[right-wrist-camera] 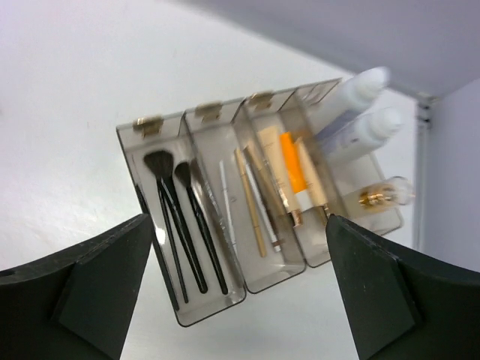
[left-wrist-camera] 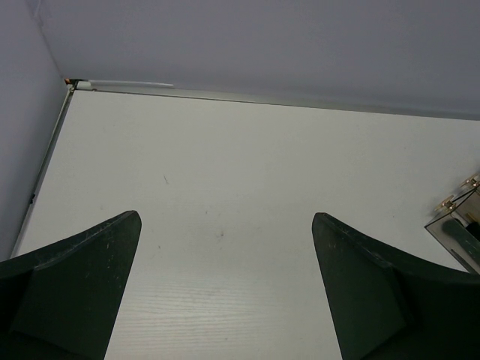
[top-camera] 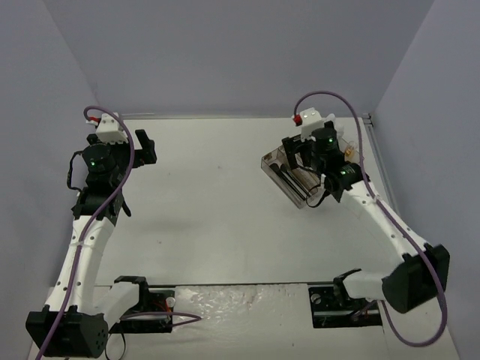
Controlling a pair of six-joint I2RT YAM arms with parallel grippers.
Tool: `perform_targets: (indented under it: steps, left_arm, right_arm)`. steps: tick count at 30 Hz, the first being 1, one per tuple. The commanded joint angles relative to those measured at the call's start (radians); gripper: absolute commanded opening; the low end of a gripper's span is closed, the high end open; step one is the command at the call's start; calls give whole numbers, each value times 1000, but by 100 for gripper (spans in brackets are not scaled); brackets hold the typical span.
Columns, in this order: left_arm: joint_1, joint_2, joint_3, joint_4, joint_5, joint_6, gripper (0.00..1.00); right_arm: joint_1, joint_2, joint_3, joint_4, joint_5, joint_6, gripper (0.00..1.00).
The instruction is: Organize the makeup
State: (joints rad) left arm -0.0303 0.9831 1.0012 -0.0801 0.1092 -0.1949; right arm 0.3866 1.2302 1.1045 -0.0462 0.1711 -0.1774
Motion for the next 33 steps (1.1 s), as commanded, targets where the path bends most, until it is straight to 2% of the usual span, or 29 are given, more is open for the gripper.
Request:
perform_targets:
  steps: [1, 7, 10, 16, 21, 33]
  left_arm:
    - [-45, -39, 85, -23, -43, 41, 97]
    - [-73, -90, 134, -147, -49, 41, 97]
    - [-76, -135, 135, -223, -56, 31, 97]
    - [-80, -245, 46, -337, -22, -10, 97]
    - [-88, -337, -32, -381, -18, -17, 97]
    - [-102, -482, -155, -398, -80, 15, 97]
  right_arm:
    - [-6, -256, -22, -34, 188, 141, 100]
    - [-6, -531, -81, -104, 303, 269, 100]
    - [-6, -673, -113, -145, 382, 282, 100]
    - [-5, -891, -162, -232, 355, 248, 100]
    - [-5, -982, -219, -262, 396, 273, 100]
    - [-5, -1018, -276, -266, 381, 315, 100]
